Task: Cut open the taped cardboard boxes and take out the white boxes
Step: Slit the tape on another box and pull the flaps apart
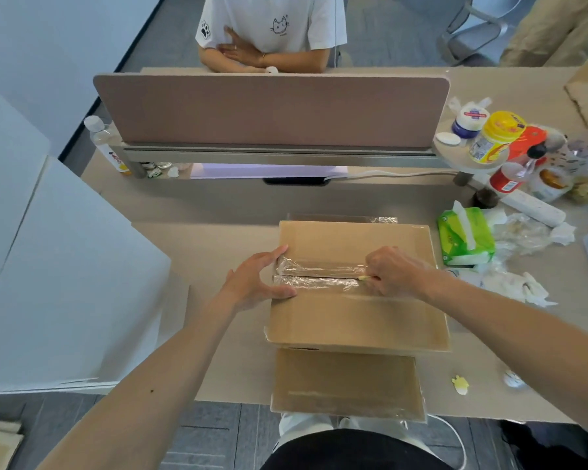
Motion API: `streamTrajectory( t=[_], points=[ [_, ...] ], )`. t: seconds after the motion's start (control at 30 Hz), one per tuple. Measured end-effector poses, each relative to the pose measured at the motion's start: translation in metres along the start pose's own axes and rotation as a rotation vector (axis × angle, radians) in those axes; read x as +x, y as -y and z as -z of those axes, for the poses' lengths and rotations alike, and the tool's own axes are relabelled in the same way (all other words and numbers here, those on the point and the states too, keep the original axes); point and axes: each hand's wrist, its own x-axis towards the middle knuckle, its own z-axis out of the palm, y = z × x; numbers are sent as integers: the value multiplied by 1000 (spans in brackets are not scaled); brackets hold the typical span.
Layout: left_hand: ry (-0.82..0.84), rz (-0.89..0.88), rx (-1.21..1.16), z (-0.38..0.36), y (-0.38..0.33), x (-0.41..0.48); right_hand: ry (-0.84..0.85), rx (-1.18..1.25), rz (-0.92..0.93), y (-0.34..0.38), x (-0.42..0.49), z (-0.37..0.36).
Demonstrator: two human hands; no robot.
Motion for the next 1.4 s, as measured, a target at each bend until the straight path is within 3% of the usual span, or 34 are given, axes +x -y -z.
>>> streamTrajectory(
  t=[0.13, 0.37, 0.5, 0.63, 0.97, 1.4],
  points=[
    [-13, 1, 83, -1, -1, 5, 30, -27, -40, -27, -25, -2],
    [-44, -44, 490, -9, -71, 10, 23, 16, -77, -24, -31, -3],
    [93, -187, 535, -62, -122, 19, 47, 19, -89, -22, -30, 0],
    [167, -148, 626, -93, -142, 30, 39, 17, -118, -19, -33, 2],
    [161, -75, 660, -94, -143, 33, -40, 34, -101, -32, -44, -6],
    [154, -54, 659, -96, -140, 36, 25, 14, -108, -78, -77, -11]
  ],
)
